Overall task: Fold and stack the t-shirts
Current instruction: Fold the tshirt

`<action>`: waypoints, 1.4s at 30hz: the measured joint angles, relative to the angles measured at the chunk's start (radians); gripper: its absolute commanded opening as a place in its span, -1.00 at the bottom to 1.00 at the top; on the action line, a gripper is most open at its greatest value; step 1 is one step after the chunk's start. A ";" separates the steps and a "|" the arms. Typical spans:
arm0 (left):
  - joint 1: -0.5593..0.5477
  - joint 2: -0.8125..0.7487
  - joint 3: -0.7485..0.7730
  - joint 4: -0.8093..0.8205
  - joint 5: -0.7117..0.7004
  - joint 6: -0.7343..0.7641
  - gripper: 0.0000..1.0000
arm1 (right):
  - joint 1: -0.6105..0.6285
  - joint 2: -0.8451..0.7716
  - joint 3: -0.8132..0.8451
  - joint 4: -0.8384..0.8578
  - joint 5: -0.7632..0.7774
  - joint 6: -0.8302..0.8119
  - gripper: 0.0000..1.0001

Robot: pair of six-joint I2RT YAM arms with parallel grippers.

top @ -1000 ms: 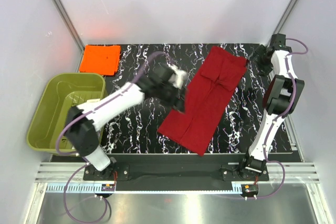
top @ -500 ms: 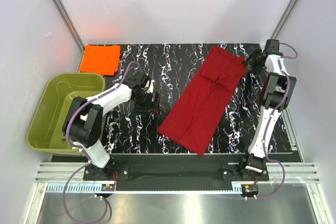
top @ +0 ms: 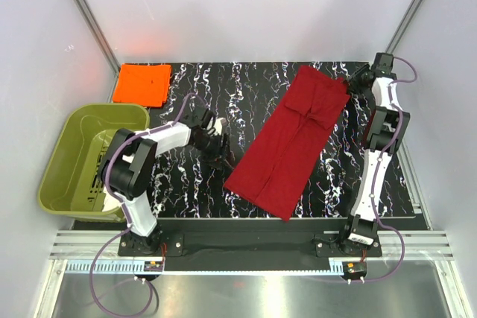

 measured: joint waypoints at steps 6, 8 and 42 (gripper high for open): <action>-0.004 0.008 -0.077 0.040 0.051 -0.059 -0.69 | 0.025 0.039 0.039 0.028 -0.003 0.040 -0.47; -0.014 0.008 -0.099 0.047 0.057 -0.076 -1.00 | 0.037 0.052 0.057 0.037 -0.002 0.048 -0.52; -0.119 -0.267 -0.150 -0.085 -0.089 -0.115 0.14 | 0.016 -0.174 -0.273 0.044 -0.048 -0.097 0.44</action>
